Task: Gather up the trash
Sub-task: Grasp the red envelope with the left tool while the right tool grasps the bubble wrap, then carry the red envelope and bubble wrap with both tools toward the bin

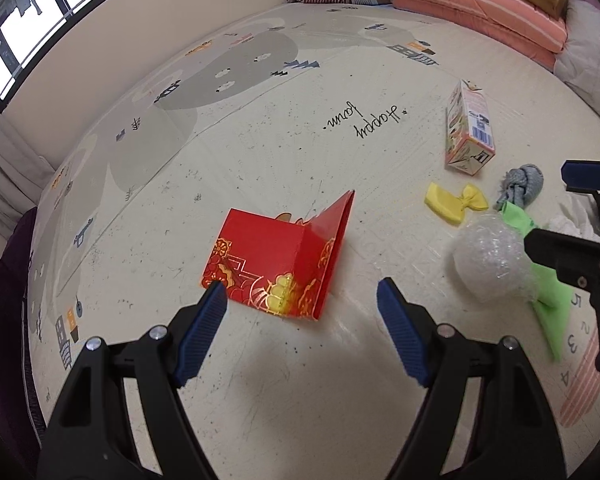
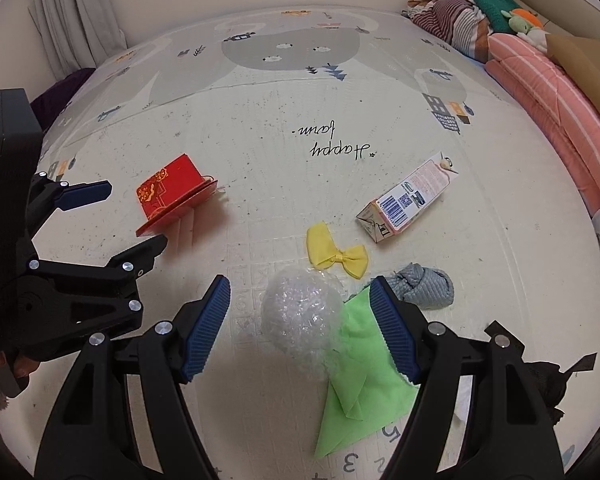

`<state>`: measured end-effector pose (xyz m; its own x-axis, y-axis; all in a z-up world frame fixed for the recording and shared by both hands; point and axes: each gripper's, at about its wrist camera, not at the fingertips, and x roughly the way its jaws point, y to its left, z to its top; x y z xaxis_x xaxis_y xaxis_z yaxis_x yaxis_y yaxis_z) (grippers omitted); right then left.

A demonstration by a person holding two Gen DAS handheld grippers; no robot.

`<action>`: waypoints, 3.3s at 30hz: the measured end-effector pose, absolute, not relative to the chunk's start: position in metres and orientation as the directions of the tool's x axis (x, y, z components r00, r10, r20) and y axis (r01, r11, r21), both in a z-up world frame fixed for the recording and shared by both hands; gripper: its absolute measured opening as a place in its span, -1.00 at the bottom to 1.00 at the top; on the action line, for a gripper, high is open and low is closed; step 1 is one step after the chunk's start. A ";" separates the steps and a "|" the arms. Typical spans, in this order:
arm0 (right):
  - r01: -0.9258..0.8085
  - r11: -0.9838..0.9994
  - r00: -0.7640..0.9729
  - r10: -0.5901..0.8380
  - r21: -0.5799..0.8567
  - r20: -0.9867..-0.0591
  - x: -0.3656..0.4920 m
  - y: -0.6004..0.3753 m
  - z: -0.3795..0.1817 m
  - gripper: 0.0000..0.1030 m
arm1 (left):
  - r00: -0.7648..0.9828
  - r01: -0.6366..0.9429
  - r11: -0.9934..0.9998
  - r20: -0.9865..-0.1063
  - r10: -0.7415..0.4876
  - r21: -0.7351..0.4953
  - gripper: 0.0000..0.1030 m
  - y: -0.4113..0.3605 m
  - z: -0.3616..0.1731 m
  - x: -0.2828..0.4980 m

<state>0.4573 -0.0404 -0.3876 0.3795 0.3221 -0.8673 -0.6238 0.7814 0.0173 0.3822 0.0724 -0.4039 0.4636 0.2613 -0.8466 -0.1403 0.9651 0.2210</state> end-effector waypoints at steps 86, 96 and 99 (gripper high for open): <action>0.244 0.965 0.529 -0.052 0.093 -0.847 0.062 -0.615 -0.169 -0.31 | 0.428 0.655 0.755 -0.840 -0.332 0.035 -0.93 -0.473 -0.160 0.124; 0.375 0.918 0.491 -0.078 0.130 -0.867 0.032 -0.674 -0.228 -0.30 | 0.279 0.784 0.620 -0.879 -0.387 -0.024 -0.93 -0.561 -0.224 0.101; 0.400 0.905 0.477 -0.069 0.146 -0.876 0.037 -0.683 -0.258 -0.30 | 0.246 0.799 0.600 -0.888 -0.389 -0.042 -0.93 -0.575 -0.251 0.105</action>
<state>0.0367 -0.6833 -0.2583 0.4766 -0.0688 -0.8764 0.3996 0.9050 0.1462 0.1055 -0.5751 -0.2508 0.2462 -0.3894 -0.8876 0.7987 0.6003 -0.0418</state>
